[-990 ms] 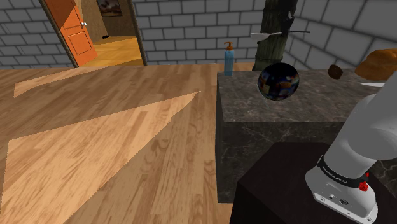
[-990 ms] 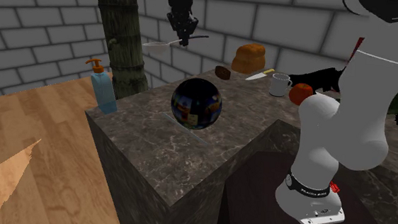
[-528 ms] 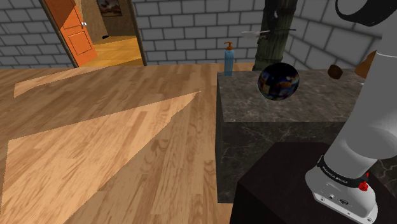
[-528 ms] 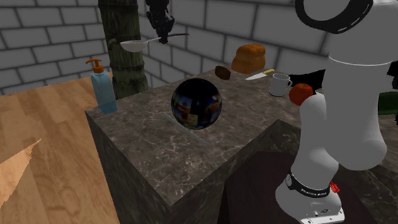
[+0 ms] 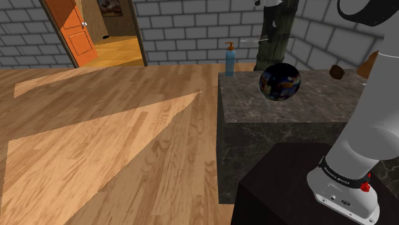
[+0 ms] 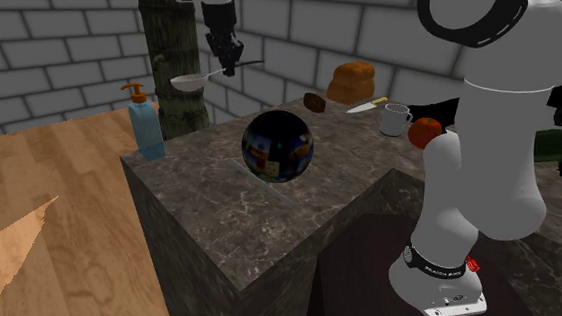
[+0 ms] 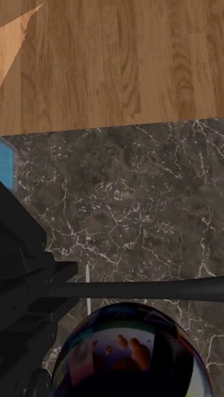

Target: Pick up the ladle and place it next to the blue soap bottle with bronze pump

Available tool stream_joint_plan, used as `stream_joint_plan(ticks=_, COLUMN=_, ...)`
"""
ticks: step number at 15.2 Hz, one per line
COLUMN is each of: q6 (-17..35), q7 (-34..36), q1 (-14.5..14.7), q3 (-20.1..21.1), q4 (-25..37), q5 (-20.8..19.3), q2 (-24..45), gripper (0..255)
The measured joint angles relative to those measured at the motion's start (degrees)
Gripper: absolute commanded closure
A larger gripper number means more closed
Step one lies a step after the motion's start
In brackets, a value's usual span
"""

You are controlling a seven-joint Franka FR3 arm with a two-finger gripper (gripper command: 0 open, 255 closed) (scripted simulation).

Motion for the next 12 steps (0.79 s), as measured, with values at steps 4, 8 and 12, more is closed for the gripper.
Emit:
stream_joint_plan(ticks=4, q6=3.2, q7=0.6, q1=0.2, q3=0.1, q4=-3.8, q5=-0.4, q2=-0.7, gripper=255)
stream_joint_plan(ticks=8, q6=6.3, q7=1.1, q1=0.4, q3=0.1, q4=-7.4, q5=-0.7, q2=-1.1, gripper=255)
stream_joint_plan(ticks=12, q6=9.4, q7=1.7, q1=0.5, q3=0.2, q4=-10.7, q5=-0.8, q2=-1.2, gripper=255)
